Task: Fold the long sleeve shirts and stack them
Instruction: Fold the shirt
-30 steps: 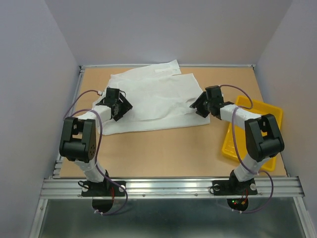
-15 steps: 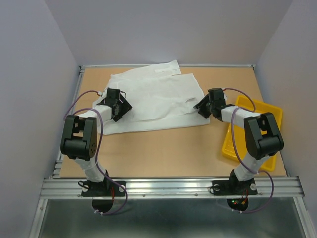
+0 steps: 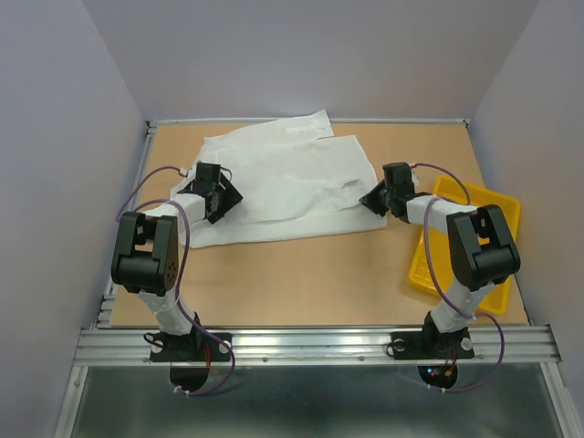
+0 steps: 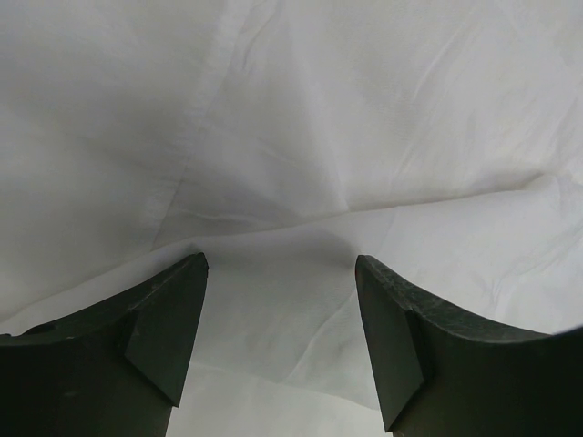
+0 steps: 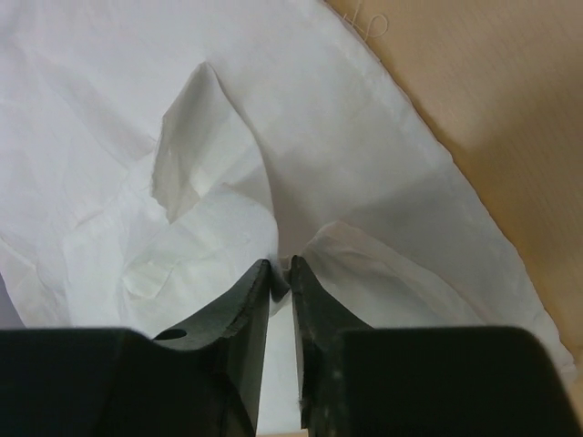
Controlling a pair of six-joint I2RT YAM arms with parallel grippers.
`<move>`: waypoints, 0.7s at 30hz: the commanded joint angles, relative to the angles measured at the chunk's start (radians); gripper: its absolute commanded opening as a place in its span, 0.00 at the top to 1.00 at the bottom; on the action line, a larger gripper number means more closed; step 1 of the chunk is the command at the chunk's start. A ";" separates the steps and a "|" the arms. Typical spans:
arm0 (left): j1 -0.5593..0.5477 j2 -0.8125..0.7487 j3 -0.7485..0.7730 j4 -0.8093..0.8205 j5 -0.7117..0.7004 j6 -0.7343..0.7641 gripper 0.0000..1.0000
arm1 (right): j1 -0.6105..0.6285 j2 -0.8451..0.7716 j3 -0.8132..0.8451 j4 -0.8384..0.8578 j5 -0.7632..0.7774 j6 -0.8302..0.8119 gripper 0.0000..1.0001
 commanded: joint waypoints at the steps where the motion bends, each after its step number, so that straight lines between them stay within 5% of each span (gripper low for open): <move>1: 0.005 -0.015 0.001 0.007 -0.029 0.018 0.23 | -0.012 -0.015 -0.011 0.051 0.043 -0.005 0.84; 4: 0.006 -0.014 0.001 0.004 -0.032 0.018 0.23 | -0.013 -0.041 -0.011 0.049 0.053 -0.017 0.99; 21: 0.023 -0.002 0.016 -0.029 -0.051 0.010 0.23 | -0.033 -0.172 -0.045 -0.046 0.007 -0.078 1.00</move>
